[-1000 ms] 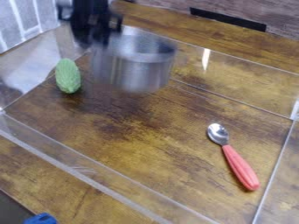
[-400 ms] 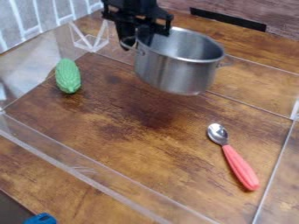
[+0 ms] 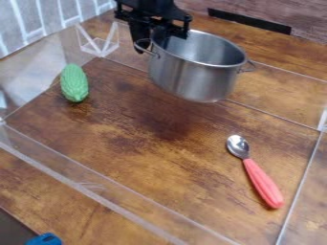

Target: Remove the green object from the silver pot and put it on the table

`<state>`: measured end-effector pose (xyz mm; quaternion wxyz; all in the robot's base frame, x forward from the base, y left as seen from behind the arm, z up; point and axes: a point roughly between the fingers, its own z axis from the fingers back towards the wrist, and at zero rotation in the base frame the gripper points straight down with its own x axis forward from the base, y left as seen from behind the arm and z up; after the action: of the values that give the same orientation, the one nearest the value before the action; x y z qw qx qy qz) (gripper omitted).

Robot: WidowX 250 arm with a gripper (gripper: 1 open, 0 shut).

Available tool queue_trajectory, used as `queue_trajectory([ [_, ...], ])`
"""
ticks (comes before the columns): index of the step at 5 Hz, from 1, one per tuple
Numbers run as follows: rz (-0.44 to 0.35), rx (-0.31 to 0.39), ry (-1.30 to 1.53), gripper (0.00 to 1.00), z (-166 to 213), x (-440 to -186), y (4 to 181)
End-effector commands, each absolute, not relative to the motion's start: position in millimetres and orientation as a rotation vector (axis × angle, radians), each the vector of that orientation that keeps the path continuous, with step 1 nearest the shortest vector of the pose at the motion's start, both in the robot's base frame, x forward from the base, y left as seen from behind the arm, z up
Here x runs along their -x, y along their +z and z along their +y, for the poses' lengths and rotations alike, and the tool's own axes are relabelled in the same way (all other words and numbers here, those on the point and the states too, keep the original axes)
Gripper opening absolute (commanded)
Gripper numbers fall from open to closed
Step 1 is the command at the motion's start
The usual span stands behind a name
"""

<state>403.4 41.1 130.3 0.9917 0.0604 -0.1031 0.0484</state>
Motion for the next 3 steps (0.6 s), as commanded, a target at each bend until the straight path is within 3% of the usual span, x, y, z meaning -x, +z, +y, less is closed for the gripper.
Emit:
queue_trajectory([
  [1, -0.293, -0.118, -0.015, 0.00, 43, -402, 164.1],
  [3, -0.297, -0.128, -0.195, 0.00, 31, -408, 175.0],
])
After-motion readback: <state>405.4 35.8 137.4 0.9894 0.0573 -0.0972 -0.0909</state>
